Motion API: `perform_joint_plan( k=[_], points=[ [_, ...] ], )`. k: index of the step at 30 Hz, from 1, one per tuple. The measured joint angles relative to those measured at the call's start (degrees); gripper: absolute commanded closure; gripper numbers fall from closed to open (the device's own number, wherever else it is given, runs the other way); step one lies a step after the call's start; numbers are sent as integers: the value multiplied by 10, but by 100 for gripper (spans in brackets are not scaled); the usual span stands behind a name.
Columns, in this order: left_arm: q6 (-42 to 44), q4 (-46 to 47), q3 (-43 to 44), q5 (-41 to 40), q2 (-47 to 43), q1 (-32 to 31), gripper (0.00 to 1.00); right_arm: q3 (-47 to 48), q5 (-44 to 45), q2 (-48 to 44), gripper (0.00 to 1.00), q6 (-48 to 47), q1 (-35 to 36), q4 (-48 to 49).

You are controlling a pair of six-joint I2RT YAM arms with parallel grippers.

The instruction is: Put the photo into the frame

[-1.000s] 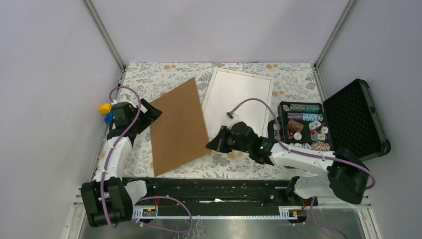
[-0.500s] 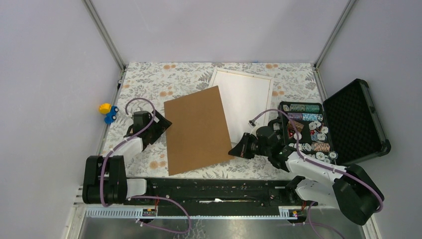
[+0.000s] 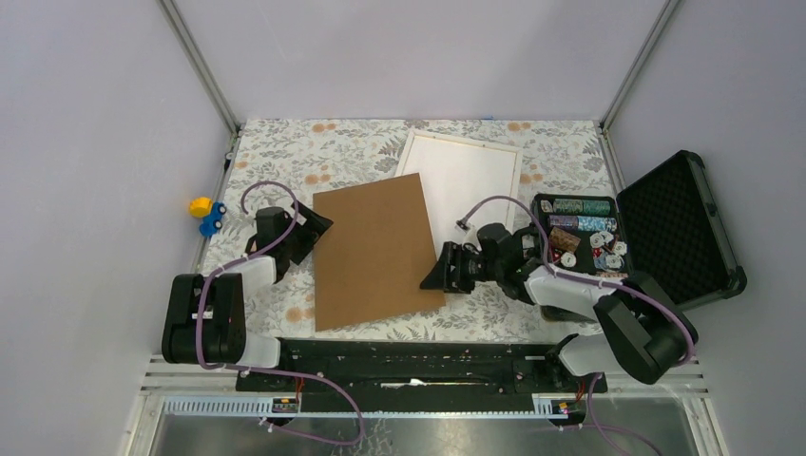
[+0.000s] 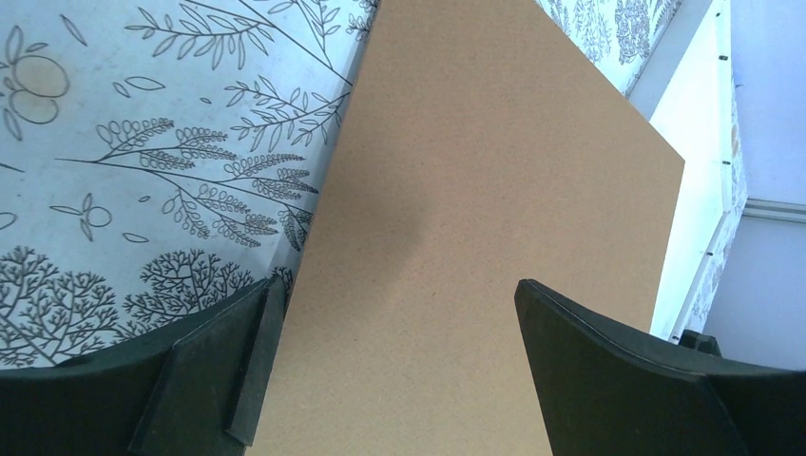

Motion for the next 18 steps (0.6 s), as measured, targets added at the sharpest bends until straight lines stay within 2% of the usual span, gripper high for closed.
perform_joint_plan(
  k=[4,10,14,17,18],
  points=[
    [5,-5,0,-8,-4,2,1,54,-18,51,32,-13,-9,5],
    [6,0,-5,-10,-6,3,1,126,-38,159,37,0,-14,77],
    [11,4,-5,-16,-7,4,1,171,-55,224,58,28,-16,131],
    [17,1,-6,-29,-11,11,1,192,-66,245,67,44,-19,139],
    [20,-7,-6,-31,-16,11,1,194,-67,244,73,46,-20,134]
  ],
)
